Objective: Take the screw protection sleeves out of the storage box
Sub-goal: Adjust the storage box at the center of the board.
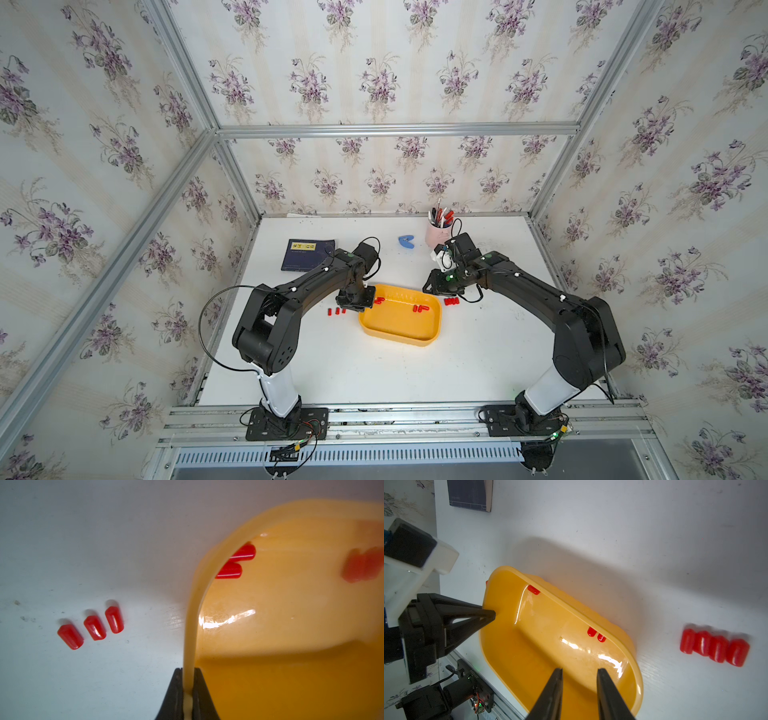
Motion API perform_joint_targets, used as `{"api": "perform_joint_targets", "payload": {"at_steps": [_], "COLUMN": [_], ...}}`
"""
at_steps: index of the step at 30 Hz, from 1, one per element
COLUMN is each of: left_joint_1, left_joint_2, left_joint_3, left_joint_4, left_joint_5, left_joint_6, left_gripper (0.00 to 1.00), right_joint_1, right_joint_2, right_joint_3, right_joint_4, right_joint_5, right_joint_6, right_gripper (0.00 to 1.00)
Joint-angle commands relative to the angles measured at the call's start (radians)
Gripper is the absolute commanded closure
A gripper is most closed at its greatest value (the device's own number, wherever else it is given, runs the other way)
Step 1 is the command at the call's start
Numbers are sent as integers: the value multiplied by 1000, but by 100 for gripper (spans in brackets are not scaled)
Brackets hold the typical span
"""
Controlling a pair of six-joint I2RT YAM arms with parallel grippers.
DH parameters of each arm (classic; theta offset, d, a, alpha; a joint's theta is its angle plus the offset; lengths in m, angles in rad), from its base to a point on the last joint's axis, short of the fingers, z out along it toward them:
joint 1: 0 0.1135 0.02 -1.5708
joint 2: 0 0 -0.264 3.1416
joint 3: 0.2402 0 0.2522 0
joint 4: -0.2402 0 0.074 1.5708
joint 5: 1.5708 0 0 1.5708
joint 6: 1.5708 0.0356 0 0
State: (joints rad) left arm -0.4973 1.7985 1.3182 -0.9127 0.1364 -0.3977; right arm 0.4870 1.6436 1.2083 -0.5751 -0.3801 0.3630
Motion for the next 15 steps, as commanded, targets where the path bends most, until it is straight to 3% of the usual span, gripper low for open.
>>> {"api": "perform_joint_targets", "payload": {"at_steps": [1, 6, 15], "left_joint_1": [-1, -1, -3], "left_joint_2": [-14, -55, -130], "left_joint_3": [-19, -46, -40], "left_joint_4": [33, 43, 4], "left_joint_5": [-19, -37, -56], "left_joint_6": [-25, -49, -71], "left_gripper": [83, 60, 50], "right_joint_1": [1, 7, 30], "right_joint_2": [-1, 1, 2], "right_joint_3": [5, 9, 35], "right_joint_4": [-7, -9, -39], "right_joint_5": [10, 8, 43], "right_joint_6": [-12, -7, -13], "right_gripper": [67, 67, 67]}}
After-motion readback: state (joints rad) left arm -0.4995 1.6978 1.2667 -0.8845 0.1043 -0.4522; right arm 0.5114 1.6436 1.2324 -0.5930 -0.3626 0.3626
